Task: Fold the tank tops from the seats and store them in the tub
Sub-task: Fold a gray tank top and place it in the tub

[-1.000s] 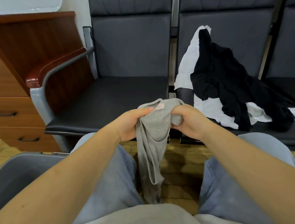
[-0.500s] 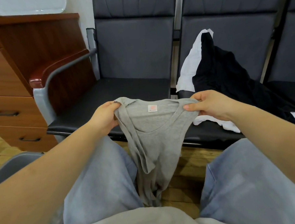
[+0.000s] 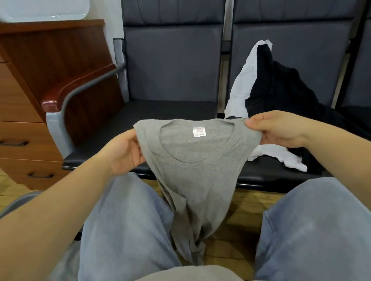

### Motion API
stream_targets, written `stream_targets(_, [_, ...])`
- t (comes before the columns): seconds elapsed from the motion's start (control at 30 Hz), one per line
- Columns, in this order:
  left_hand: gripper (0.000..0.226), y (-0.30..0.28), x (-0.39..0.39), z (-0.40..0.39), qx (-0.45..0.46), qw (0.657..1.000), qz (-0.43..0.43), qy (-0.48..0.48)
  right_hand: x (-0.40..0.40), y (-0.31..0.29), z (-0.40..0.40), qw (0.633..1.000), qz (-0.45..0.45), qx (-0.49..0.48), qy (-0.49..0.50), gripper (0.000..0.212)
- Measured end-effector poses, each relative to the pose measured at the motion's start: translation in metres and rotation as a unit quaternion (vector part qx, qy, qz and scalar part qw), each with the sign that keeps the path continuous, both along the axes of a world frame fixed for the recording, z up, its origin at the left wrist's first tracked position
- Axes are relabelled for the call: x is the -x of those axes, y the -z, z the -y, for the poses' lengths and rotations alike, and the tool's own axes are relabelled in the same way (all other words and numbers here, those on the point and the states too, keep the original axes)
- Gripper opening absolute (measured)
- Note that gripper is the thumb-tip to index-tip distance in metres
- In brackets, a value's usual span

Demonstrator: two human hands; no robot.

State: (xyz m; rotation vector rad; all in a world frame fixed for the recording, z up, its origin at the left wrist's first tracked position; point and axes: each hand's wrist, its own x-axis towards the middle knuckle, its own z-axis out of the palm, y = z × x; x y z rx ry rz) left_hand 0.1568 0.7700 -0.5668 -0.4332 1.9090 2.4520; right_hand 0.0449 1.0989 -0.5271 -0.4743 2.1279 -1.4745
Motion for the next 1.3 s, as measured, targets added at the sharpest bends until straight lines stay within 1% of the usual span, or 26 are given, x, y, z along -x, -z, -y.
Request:
stream_targets(0.03, [0.047,-0.003,-0.002,0.0,-0.03,0.999,-0.01,0.023,-0.001,-0.004,0.0,0.998,0.054,0.045,-0.005,0.032])
stream_targets(0.1, [0.043,-0.009,-0.004,0.0,-0.065,0.996,-0.032,0.056,-0.003,-0.011,0.001,0.985,0.123,0.118,-0.015,0.042])
stream_targets(0.17, [0.036,-0.013,-0.002,0.002,-0.044,0.995,-0.031,0.083,-0.001,-0.014,0.004,0.987,0.11,0.12,-0.008,0.04])
stream_targets(0.23, [0.03,-0.016,-0.001,0.004,0.035,0.995,0.008,0.088,0.005,-0.011,0.007,0.998,0.037,0.051,0.015,0.033])
stream_targets(0.27, [0.021,-0.017,0.0,0.004,0.081,0.992,0.032,0.091,0.008,-0.008,0.008,1.0,-0.008,0.006,0.03,0.028])
stream_targets(0.3, [0.02,-0.017,0.001,0.005,0.127,0.986,0.055,0.098,0.011,-0.006,0.008,0.997,-0.055,-0.038,0.044,0.025])
stream_targets(0.37, [0.044,-0.011,0.004,0.011,0.215,0.968,0.083,0.097,0.015,-0.004,0.007,0.979,-0.152,-0.127,0.057,0.024])
stream_targets(0.4, [0.047,-0.01,0.003,0.011,0.233,0.964,0.084,0.095,0.016,-0.003,0.008,0.964,-0.198,-0.172,0.051,0.027])
stream_targets(0.43, [0.044,-0.009,0.003,0.01,0.231,0.965,0.089,0.087,0.016,-0.004,0.009,0.945,-0.242,-0.216,0.041,0.031])
stream_targets(0.5, [0.03,-0.006,0.004,0.008,0.181,0.977,0.104,0.05,0.017,-0.005,0.012,0.902,-0.31,-0.301,0.028,0.038])
stream_targets(0.57, [0.026,-0.003,0.006,0.007,0.147,0.983,0.112,0.006,0.02,-0.004,0.017,0.876,-0.33,-0.351,0.032,0.04])
stream_targets(0.6, [0.026,-0.002,0.008,0.006,0.14,0.984,0.109,-0.019,0.021,-0.003,0.02,0.878,-0.324,-0.35,0.036,0.041])
stream_targets(0.63, [0.026,0.0,0.009,0.004,0.13,0.985,0.106,-0.044,0.024,-0.002,0.023,0.892,-0.306,-0.328,0.047,0.041])
stream_targets(0.7, [0.028,0.006,0.013,0.004,0.112,0.984,0.108,-0.091,0.029,0.003,0.03,0.934,-0.249,-0.244,0.082,0.037])
stream_targets(0.77, [0.031,0.011,0.017,0.003,0.096,0.982,0.109,-0.118,0.034,0.012,0.041,0.966,-0.174,-0.148,0.118,0.027])
stream_targets(0.83, [0.036,0.014,0.022,0.003,0.072,0.984,0.107,-0.124,0.038,0.024,0.052,0.979,-0.123,-0.078,0.14,0.021])
stream_targets(0.9, [0.042,0.017,0.031,0.004,0.061,0.985,0.103,-0.124,0.044,0.038,0.064,0.976,-0.141,-0.073,0.149,0.015])
stream_targets(0.93, [0.043,0.02,0.037,0.006,0.078,0.984,0.105,-0.118,0.047,0.043,0.069,0.969,-0.174,-0.103,0.138,0.015])
stream_targets(0.97, [0.041,0.023,0.042,0.009,0.134,0.98,0.109,-0.101,0.048,0.049,0.075,0.961,-0.208,-0.139,0.118,0.016])
stream_targets(1.0, [0.036,0.027,0.048,0.012,0.228,0.964,0.116,-0.075,0.048,0.055,0.081,0.952,-0.234,-0.17,0.097,0.02])
stream_targets(1.03, [0.036,0.031,0.052,0.015,0.327,0.936,0.125,-0.039,0.048,0.062,0.087,0.95,-0.241,-0.184,0.076,0.026])
stream_targets(1.07, [0.045,0.035,0.056,0.017,0.409,0.903,0.133,-0.003,0.048,0.07,0.094,0.951,-0.237,-0.19,0.059,0.037])
stream_targets(1.1, [0.061,0.038,0.059,0.019,0.462,0.874,0.147,0.036,0.049,0.077,0.1,0.95,-0.233,-0.203,0.046,0.05])
stream_targets(1.13, [0.076,0.042,0.062,0.02,0.495,0.85,0.161,0.075,0.048,0.083,0.107,0.946,-0.231,-0.224,0.035,0.059])
stream_targets(1.2, [0.093,0.048,0.069,0.021,0.533,0.816,0.177,0.139,0.053,0.096,0.118,0.941,-0.221,-0.255,0.017,0.067])
stream_targets(1.3, [0.105,0.055,0.084,0.027,0.557,0.789,0.185,0.181,0.061,0.115,0.132,0.937,-0.208,-0.279,0.005,0.074])
